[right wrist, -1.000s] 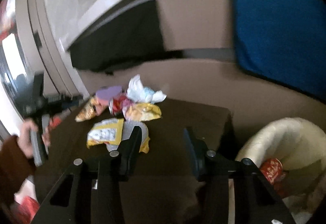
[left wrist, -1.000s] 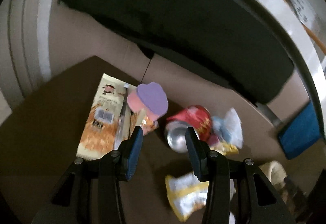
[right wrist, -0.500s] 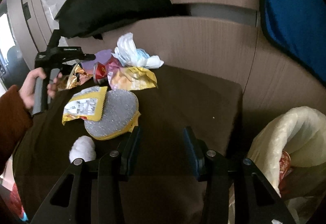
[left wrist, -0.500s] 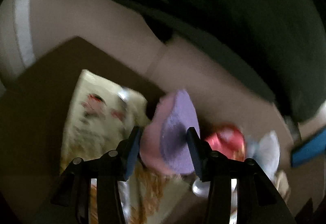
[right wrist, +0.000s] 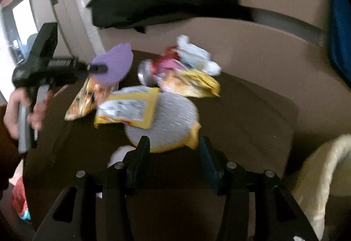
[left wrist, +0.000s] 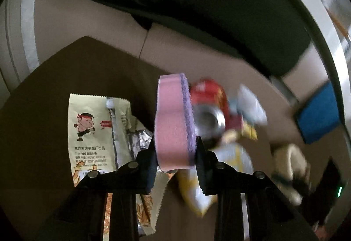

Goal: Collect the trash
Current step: 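Grasp the pink-purple sponge with the left tool while the right tool grasps the red soda can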

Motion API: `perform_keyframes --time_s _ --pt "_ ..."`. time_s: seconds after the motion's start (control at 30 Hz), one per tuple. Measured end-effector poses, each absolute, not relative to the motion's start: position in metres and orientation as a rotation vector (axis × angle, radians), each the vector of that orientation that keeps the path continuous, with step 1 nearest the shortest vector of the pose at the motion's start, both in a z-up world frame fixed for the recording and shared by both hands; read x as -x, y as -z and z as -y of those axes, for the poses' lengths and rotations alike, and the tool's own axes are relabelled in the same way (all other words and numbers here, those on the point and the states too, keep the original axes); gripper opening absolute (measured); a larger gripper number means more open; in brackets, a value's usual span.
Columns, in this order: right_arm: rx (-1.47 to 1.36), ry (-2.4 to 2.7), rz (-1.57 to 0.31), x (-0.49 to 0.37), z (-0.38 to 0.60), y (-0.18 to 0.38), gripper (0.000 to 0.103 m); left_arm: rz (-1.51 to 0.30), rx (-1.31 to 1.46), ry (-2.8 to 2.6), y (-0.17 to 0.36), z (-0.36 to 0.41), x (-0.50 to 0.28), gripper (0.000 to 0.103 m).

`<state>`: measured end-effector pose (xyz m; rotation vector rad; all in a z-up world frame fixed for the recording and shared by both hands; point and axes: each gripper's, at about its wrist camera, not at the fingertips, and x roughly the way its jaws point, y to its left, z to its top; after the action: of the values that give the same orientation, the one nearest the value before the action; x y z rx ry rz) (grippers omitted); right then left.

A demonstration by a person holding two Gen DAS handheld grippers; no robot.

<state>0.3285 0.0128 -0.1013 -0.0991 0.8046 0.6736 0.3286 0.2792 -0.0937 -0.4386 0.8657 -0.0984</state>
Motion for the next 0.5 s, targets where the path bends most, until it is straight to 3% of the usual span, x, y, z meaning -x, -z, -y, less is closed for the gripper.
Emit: perform_keyframes --time_s 0.13,0.27,0.5 --pt "0.108 -0.705 -0.771 -0.34 -0.036 0.085 0.047 -0.853 0.447 0.107 0.089 -0.286 -0.284 0.031" --pt "0.06 -0.7 -0.746 -0.356 -0.064 0.07 0.051 -0.718 0.461 0.029 0.073 -0.297 -0.244 0.031" --pt "0.042 -0.585 -0.743 -0.41 -0.126 0.064 0.052 -0.62 0.536 0.108 0.069 -0.31 -0.225 0.031"
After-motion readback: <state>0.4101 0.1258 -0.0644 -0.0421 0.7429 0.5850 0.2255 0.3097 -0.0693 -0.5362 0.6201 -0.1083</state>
